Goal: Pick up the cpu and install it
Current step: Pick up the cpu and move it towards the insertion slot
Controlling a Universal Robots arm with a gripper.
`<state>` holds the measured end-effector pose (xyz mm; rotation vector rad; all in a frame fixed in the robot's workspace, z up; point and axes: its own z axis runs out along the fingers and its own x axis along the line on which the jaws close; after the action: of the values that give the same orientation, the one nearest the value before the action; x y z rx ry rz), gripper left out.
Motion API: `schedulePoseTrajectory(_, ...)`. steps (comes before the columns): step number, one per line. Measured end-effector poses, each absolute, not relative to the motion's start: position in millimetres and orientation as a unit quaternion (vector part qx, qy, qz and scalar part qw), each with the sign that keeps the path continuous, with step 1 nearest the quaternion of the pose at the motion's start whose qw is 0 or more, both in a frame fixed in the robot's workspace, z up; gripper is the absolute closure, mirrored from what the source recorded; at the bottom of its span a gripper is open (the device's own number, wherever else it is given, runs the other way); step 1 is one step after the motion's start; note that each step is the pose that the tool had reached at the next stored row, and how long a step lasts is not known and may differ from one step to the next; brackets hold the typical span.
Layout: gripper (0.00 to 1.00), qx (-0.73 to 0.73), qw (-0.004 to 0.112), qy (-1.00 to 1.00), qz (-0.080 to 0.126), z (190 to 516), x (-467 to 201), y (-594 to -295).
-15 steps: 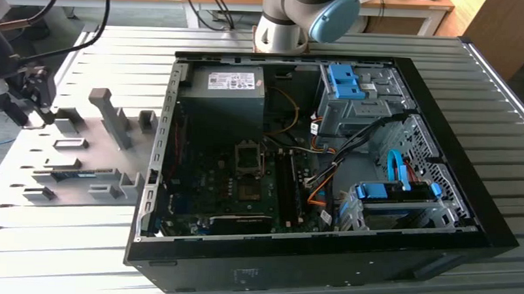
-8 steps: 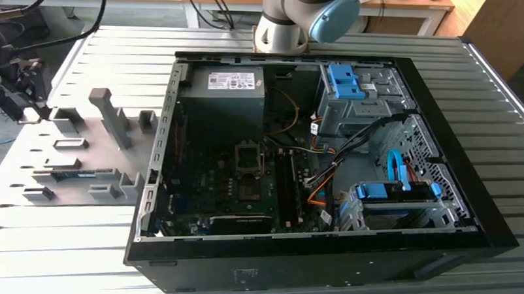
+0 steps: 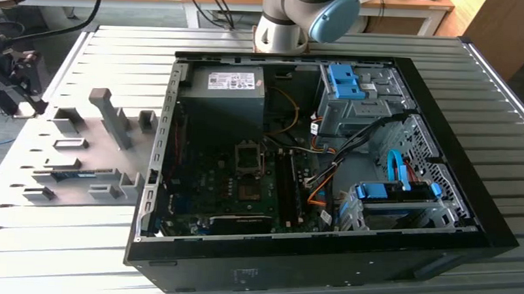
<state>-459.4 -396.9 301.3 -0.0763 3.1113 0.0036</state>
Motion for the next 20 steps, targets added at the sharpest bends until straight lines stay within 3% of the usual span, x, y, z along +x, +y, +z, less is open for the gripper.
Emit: schedulePoseTrajectory(20, 0.53, -0.025, 0.015, 1.000, 0.001, 331, -459, -397)
